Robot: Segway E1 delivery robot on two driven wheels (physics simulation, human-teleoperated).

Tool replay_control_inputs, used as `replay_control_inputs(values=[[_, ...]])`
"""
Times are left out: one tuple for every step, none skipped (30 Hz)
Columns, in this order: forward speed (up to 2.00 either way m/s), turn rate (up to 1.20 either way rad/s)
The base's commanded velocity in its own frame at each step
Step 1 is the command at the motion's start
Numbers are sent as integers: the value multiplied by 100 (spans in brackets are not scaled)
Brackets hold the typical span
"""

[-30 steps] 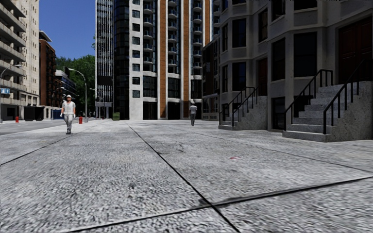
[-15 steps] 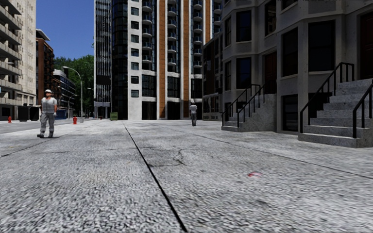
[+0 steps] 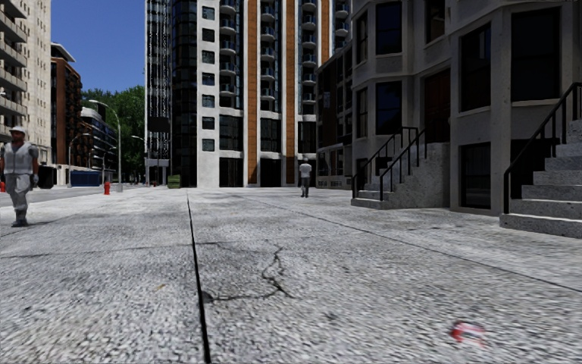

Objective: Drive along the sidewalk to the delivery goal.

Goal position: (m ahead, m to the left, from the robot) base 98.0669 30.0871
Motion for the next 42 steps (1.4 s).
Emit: replay_control_inputs(values=[[200,0],[200,0],[200,0],[200,0],[200,0],[200,0],[200,0],[200,0],[200,0],[200,0],[200,0],[200,0],[200,0],[200,0],[200,0],[200,0],[200,0],[200,0],[200,0],[200,0],[200,0],[200,0],[200,0],[200,0],[200,0],[200,0],[200,0],[200,0],[200,0],[200,0],[200,0],[200,0],[200,0],[200,0],[200,0],[200,0],[200,0],[200,0],[200,0],[200,0],[200,0],[200,0]])
